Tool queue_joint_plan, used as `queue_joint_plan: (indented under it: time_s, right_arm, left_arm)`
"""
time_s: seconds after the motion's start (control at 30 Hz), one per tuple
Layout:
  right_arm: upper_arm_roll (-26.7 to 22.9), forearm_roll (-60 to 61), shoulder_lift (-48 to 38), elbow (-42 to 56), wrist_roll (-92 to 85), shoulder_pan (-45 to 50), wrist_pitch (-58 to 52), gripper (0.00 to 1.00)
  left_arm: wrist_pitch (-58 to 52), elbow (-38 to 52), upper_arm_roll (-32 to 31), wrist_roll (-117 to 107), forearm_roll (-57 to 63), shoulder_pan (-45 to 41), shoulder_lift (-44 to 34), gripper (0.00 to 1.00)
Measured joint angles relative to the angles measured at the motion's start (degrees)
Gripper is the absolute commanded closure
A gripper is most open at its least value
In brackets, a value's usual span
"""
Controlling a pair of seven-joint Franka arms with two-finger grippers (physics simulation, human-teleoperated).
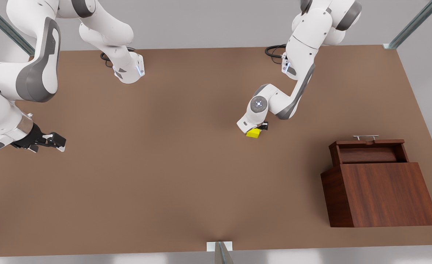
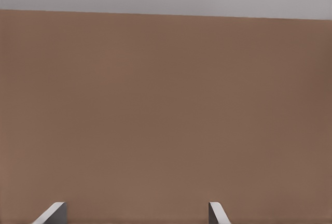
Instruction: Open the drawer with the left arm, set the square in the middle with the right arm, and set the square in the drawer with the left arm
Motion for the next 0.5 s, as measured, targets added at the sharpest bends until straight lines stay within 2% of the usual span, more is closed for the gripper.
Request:
queue_joint_plan:
  time_s: [0.5]
  right_arm:
    - [-0.26, -0.07, 0.0, 0.63, 0.0, -0.12, 0.0, 0.0]
  left_arm:
    - [-0.14, -0.26, 0.44, 0.79, 0.6, 0.07, 0.94, 0.0]
